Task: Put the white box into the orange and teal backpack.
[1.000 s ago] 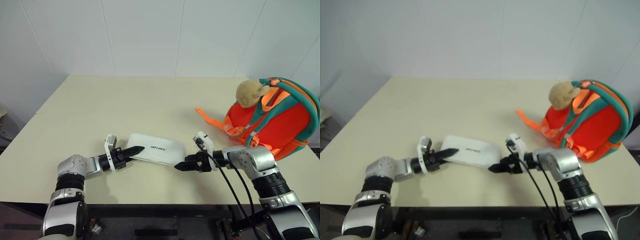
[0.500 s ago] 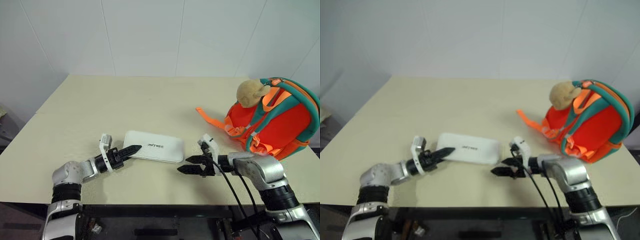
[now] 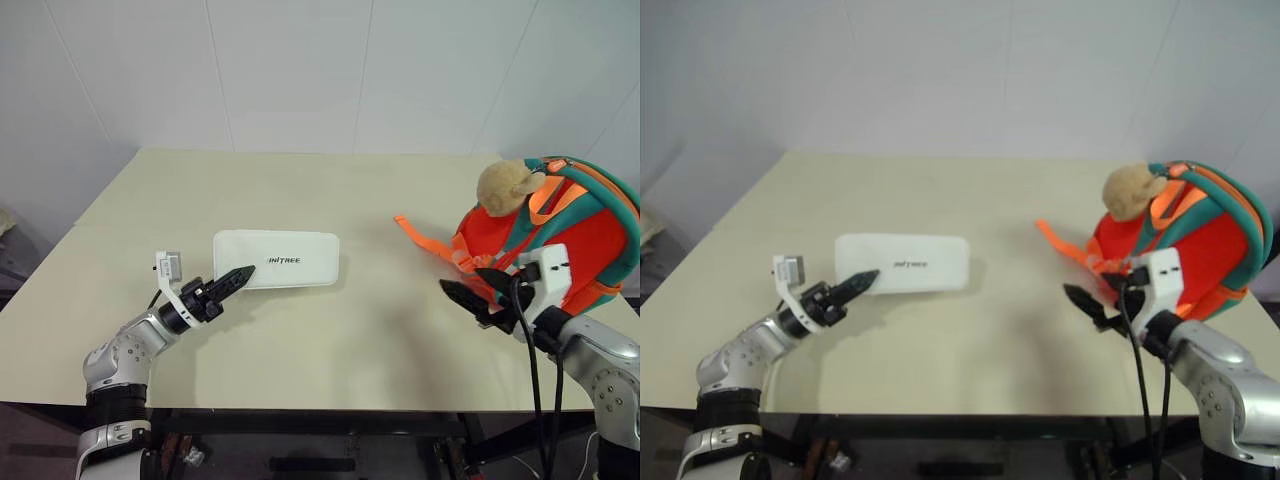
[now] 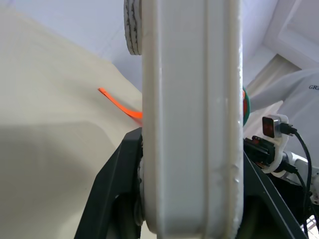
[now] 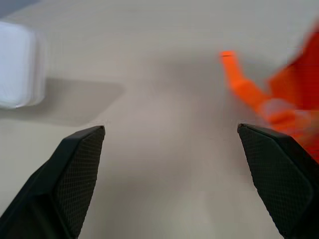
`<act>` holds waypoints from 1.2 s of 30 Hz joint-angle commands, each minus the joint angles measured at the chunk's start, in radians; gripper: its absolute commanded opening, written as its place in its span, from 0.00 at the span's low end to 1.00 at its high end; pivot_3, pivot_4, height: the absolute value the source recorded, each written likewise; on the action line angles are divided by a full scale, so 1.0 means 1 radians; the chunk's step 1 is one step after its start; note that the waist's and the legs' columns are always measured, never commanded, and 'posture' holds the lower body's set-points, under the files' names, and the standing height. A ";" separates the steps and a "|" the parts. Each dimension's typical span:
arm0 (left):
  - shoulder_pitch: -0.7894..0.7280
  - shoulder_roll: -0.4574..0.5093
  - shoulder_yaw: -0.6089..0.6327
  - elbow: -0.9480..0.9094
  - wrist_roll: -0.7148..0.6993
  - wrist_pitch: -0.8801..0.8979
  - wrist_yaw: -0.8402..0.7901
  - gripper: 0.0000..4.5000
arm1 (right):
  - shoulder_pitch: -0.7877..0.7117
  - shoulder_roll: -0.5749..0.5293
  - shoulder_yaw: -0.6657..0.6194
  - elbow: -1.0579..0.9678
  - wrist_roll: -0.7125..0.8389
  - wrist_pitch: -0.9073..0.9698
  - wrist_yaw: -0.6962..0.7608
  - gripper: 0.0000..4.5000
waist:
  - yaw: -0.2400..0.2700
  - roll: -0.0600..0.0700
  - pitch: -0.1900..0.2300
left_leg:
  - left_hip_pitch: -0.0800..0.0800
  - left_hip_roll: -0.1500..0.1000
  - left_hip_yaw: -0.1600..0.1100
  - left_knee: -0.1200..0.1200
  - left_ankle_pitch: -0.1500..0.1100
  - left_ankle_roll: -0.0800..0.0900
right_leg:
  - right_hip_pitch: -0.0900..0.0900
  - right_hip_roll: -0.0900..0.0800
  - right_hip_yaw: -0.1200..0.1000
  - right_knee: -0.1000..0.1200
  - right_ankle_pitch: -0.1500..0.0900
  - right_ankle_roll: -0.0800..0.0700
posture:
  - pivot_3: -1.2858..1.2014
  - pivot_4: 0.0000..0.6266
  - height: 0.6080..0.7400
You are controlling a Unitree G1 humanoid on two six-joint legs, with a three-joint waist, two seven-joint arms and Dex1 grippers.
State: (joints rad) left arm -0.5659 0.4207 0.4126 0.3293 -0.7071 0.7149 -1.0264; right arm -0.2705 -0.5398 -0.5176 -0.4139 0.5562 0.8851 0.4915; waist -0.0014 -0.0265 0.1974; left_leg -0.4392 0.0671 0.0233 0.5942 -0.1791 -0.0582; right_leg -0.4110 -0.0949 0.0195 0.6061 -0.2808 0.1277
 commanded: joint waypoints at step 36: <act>0.073 0.017 0.032 -0.135 -0.124 -0.052 0.045 0.31 | -0.448 0.033 0.138 0.757 -0.096 -0.538 0.000 0.60 | -0.012 0.000 0.000 | 0.000 0.000 0.000 -0.001 0.001 0.001 | 0.000 0.001 0.001 0.000 0.002 0.003 | 0.52 0.24 1.00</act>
State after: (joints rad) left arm -0.4975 0.4132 0.4135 0.2436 -0.7960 0.6740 -0.9779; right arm -0.6953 -0.5046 -0.3904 0.3613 0.4413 0.3758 0.4381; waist -0.0138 -0.0263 0.1974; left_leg -0.4391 0.0671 0.0237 0.5935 -0.1783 -0.0570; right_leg -0.4111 -0.0943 0.0203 0.6066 -0.2784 0.1307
